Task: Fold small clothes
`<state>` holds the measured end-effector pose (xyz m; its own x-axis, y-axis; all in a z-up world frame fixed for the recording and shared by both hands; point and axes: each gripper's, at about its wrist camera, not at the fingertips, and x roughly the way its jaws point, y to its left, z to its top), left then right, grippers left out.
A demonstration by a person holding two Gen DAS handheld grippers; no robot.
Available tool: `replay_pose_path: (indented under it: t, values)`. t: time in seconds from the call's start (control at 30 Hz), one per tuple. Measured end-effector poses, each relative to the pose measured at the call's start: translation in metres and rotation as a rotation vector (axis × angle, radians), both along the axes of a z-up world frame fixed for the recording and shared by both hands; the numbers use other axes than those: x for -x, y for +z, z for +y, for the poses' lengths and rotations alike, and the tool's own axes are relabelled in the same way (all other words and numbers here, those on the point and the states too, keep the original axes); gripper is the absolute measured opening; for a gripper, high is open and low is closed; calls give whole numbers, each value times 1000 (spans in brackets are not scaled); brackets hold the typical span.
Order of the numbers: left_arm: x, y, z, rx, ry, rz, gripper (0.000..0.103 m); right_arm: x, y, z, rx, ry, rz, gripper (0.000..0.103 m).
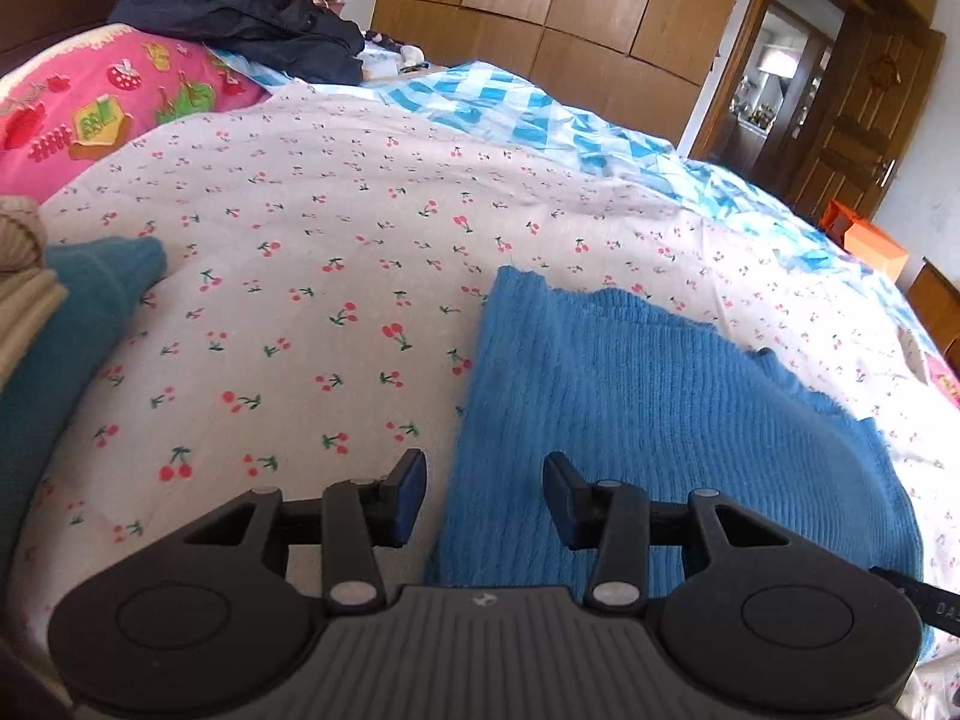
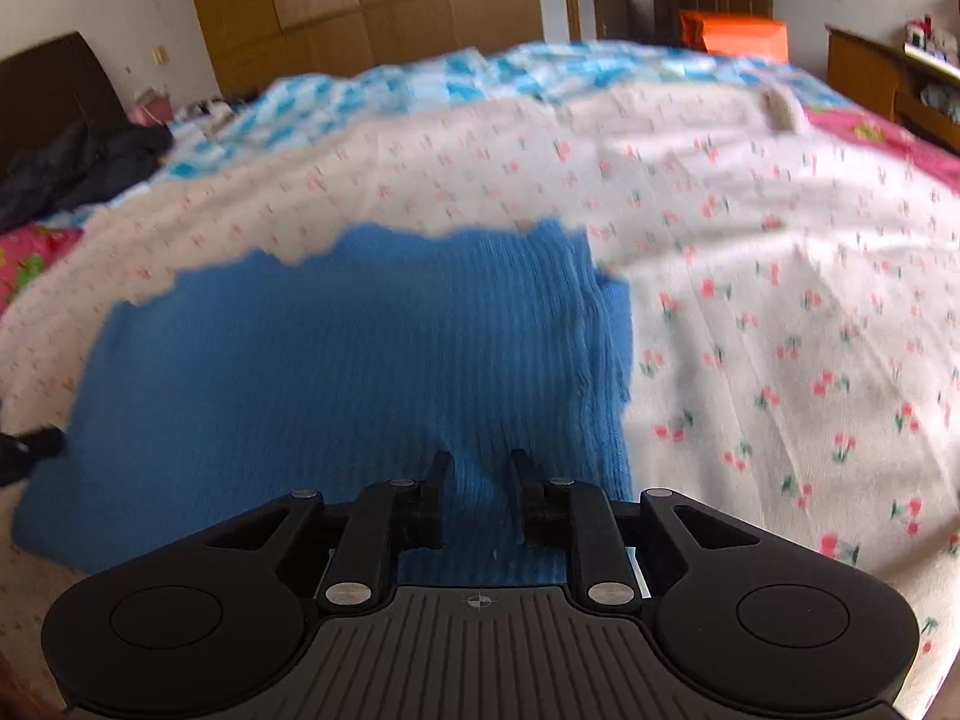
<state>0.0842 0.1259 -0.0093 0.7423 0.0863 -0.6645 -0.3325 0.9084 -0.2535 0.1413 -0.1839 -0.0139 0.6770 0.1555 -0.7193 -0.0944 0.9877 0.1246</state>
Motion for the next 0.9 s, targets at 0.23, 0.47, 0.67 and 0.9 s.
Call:
replay_pose_path:
  t: [0.23, 0.47, 0.67, 0.9]
  values:
    - [-6, -10, -6, -49, -12, 67, 49, 8, 4, 1, 23, 12, -18, 23]
    - [-2, -7, -8, -26, -9, 65, 50, 18, 16, 8, 4, 44, -47, 23]
    - [17, -3, -1, 70, 20, 49, 50, 10, 22, 38, 6, 126, -22, 23]
    - [14, -11, 2, 78, 22, 101, 50, -2, 20, 79, 41, 207, -17, 26]
